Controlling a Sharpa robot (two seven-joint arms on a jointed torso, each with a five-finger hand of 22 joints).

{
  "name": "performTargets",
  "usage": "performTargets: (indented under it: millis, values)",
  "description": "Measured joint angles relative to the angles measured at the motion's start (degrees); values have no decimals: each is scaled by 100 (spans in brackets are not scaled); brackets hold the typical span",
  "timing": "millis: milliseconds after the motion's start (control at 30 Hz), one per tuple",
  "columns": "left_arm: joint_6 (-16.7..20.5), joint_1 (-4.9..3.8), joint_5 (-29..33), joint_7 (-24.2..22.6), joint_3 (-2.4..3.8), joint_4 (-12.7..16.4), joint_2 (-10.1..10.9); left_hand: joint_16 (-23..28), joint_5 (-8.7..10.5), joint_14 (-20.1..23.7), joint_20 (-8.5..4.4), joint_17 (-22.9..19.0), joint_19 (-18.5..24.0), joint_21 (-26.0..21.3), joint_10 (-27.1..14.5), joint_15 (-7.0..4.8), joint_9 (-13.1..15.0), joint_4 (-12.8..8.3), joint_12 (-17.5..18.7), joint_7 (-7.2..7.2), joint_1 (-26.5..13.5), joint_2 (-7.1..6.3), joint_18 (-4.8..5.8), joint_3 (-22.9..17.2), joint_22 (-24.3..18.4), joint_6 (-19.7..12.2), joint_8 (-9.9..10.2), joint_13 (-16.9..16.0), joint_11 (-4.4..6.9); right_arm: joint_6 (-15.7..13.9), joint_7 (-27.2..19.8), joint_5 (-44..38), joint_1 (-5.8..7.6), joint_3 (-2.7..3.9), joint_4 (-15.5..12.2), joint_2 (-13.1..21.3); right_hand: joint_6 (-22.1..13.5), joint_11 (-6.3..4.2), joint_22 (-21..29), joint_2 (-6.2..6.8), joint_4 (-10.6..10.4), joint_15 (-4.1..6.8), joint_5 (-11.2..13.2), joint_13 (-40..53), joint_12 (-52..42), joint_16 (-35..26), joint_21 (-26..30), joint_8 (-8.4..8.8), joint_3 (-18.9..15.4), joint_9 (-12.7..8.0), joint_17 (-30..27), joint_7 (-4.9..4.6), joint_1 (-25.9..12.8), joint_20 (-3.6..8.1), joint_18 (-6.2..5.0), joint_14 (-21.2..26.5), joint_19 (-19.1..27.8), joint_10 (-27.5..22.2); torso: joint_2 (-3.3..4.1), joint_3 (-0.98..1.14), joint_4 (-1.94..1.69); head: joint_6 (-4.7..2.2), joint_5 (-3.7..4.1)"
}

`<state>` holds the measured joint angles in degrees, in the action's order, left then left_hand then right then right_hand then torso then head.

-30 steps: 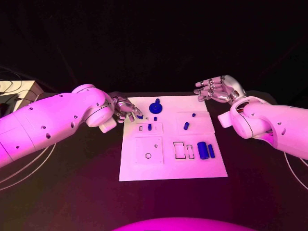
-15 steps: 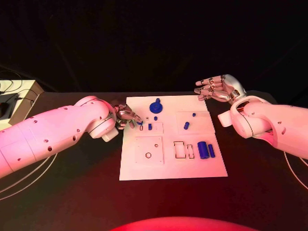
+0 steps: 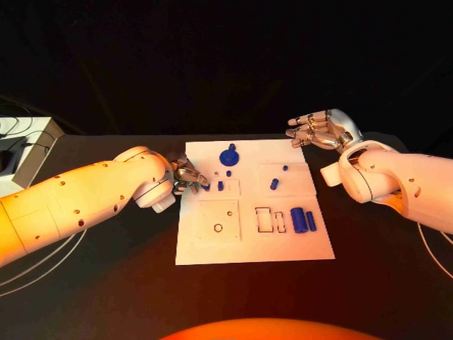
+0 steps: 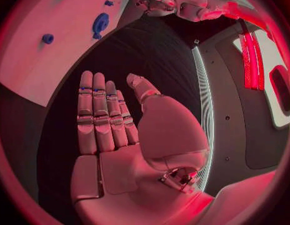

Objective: Assemble the parts on the task board

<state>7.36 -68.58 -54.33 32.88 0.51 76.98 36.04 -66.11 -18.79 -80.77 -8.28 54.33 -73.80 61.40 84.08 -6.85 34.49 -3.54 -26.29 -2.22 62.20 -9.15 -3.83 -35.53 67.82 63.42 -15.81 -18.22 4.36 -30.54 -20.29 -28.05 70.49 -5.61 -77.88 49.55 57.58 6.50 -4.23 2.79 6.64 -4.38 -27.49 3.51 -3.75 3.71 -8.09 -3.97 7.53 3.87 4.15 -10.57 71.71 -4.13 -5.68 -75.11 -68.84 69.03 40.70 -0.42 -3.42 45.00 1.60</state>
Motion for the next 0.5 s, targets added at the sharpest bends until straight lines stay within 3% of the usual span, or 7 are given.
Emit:
performTargets:
  millis: [300, 500]
  values:
    - [-77, -9, -42, 7, -7, -55, -52, 0, 8, 0, 0, 0, 0, 0, 0, 0, 341, 0, 0, 0, 0, 0, 0, 0, -1, 0, 28, 0, -1, 1, -8, 3, -1, 0, -12, 1, 0, 0, 0, 0, 0, 0, 0, 0, 0, 0, 0, 0, 0, 0, 0, 1, 0, 0, 0, 0, 0, 0, -2, 1, -3, 12, 9]
    - [-119, -13, -54, 11, -7, -64, -58, 0, 9, 0, 1, -11, 1, 0, 0, 1, 367, 0, 0, 1, 0, 0, 0, 0, -1, 0, 37, 1, -1, 2, -10, 5, -2, 0, -16, 5, 1, 0, 0, 0, 10, 0, 0, 0, 0, 0, 0, 0, 10, 0, 0, 1, 0, 0, 0, 0, 0, 0, -4, 1, -4, 25, 12]
